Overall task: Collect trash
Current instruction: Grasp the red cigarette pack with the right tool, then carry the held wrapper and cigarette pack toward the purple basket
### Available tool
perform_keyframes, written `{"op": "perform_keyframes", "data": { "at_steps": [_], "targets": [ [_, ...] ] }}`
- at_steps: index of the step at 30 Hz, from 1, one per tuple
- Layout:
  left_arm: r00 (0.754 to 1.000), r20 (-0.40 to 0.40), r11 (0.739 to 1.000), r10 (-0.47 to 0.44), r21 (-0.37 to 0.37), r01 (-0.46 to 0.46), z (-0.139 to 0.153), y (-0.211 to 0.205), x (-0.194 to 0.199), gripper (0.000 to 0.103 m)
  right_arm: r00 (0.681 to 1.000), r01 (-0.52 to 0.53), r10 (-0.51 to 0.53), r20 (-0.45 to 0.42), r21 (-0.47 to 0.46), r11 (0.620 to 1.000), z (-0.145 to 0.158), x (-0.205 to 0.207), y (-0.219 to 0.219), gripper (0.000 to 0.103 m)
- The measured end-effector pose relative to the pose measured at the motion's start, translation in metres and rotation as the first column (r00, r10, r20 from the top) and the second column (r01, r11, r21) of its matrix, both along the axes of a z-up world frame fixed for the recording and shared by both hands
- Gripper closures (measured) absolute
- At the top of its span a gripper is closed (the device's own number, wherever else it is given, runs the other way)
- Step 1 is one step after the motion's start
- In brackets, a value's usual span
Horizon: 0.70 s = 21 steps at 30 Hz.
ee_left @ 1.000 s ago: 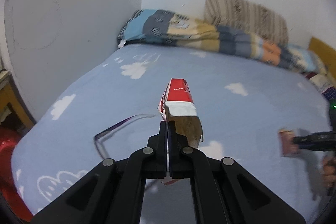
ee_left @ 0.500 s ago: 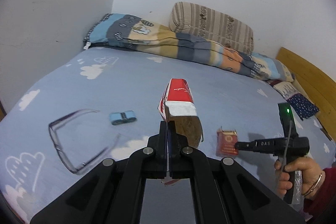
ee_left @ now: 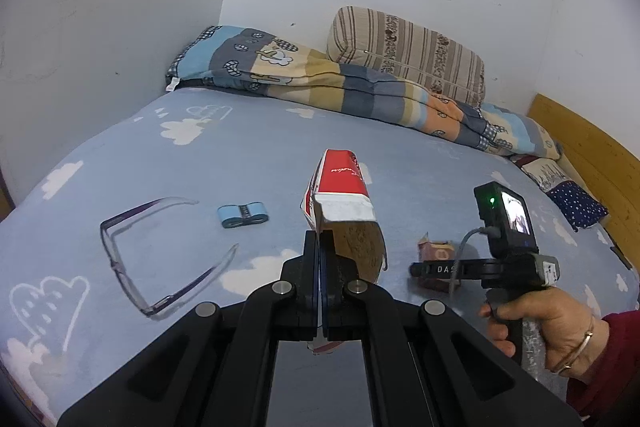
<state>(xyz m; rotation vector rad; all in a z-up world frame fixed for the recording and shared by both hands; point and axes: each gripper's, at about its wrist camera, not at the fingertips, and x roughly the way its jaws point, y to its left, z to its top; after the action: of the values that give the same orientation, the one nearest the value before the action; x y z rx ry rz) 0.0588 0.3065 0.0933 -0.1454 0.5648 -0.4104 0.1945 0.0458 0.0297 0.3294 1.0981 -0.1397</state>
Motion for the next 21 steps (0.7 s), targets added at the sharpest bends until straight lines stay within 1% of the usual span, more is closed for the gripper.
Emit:
{"op": "perform_keyframes", "data": {
  "at_steps": [1, 2, 5, 8, 10, 12, 16, 19, 21],
  "targets": [
    [1.000, 0.000, 1.000, 0.002, -0.002, -0.002, -0.001, 0.002, -0.001, 0.103, 1.000, 0.004, -0.004, -0.011, -0.031, 0.999, -0.003, 0.002, 0.002, 0.036],
    [1.000, -0.001, 1.000, 0.003, -0.004, -0.003, -0.001, 0.004, -0.003, 0.103, 1.000, 0.009, -0.010, -0.006, -0.045, 0.999, -0.003, 0.001, 0.002, 0.037],
    [1.000, -0.006, 1.000, -0.003, -0.009, 0.003, -0.003, 0.004, -0.007, 0.103, 0.999, -0.004, 0.005, 0.033, -0.017, 1.000, 0.004, -0.013, -0.004, 0.041],
    [1.000, -0.007, 1.000, -0.020, -0.022, 0.020, 0.002, 0.000, -0.016, 0.103, 0.997, -0.027, 0.028, 0.079, -0.008, 1.000, 0.017, -0.039, -0.016, 0.041],
    [0.999, -0.004, 0.999, -0.041, -0.031, 0.041, 0.007, -0.006, -0.025, 0.103, 0.994, -0.040, 0.041, 0.102, -0.015, 0.999, 0.028, -0.061, -0.024, 0.041],
    [0.998, -0.001, 0.997, -0.062, -0.039, 0.061, 0.013, -0.014, -0.034, 0.103, 0.988, -0.059, 0.057, 0.140, 0.008, 0.998, 0.043, -0.090, -0.036, 0.041],
    [0.994, 0.013, 0.993, -0.113, -0.029, 0.113, 0.026, -0.037, -0.058, 0.103, 0.979, -0.075, 0.071, 0.191, 0.012, 0.997, 0.069, -0.144, -0.053, 0.041],
    [0.988, 0.020, 0.988, -0.155, -0.015, 0.156, 0.038, -0.056, -0.074, 0.103, 0.971, -0.064, 0.052, 0.233, 0.042, 0.997, 0.089, -0.190, -0.073, 0.041],
    [0.983, 0.028, 0.984, -0.179, 0.007, 0.179, 0.047, -0.069, -0.085, 0.103, 0.967, -0.050, 0.033, 0.251, 0.065, 0.997, 0.096, -0.212, -0.082, 0.041]
  ]
}}
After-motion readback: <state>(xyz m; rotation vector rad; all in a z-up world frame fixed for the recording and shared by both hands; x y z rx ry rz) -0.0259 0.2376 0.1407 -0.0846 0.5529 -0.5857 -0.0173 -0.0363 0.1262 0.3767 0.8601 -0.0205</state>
